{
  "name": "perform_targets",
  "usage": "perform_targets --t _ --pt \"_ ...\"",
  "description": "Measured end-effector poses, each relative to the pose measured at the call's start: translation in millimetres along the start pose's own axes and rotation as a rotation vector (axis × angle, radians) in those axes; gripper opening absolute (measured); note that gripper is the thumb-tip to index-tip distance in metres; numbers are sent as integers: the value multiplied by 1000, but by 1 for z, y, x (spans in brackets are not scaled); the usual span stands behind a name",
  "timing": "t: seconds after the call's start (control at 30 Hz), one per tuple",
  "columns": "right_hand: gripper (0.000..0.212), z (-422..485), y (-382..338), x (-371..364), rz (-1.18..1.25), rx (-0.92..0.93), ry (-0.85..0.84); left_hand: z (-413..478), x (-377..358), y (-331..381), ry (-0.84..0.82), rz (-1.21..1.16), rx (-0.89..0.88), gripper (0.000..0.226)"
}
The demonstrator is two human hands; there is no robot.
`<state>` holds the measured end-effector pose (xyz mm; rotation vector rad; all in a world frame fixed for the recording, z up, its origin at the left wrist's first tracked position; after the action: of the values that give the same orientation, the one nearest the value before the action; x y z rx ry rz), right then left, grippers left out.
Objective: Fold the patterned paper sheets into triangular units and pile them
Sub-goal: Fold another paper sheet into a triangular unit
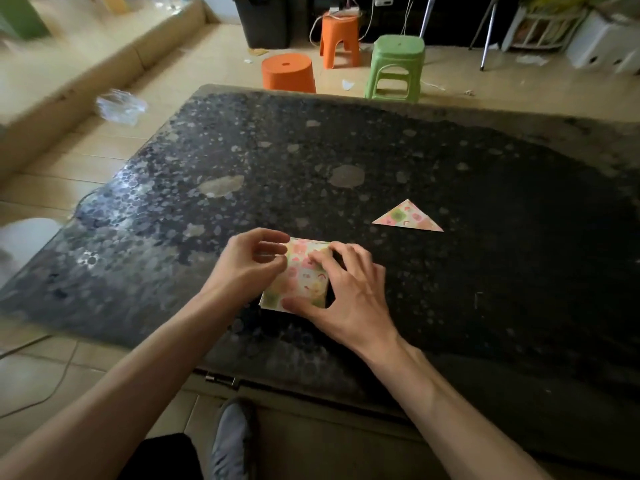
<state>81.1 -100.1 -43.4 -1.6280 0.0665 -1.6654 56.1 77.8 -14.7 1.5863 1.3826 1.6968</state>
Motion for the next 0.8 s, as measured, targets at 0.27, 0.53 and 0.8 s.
perform_targets --t 0.27,0.53,0.8 --pt "66 -5 13 21 -128 -241 264 -9 -17 3 26 424 -140 44" --pt "49 -7 14 17 -10 -416 127 -9 -22 1 31 562 -225 37" --pt "48 -10 3 17 -33 -350 123 -3 -14 -9 59 597 -212 34"
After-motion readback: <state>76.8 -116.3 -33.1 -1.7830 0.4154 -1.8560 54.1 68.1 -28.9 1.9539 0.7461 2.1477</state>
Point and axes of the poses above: each hand's wrist, its own z-axis towards the middle knuckle, its own x-axis out of the back of the hand, y = z × x, the point moved 5 cm from there along z, towards the middle knuckle, and after that the axes turned 3 degrees about z, right-handed, at the moved point
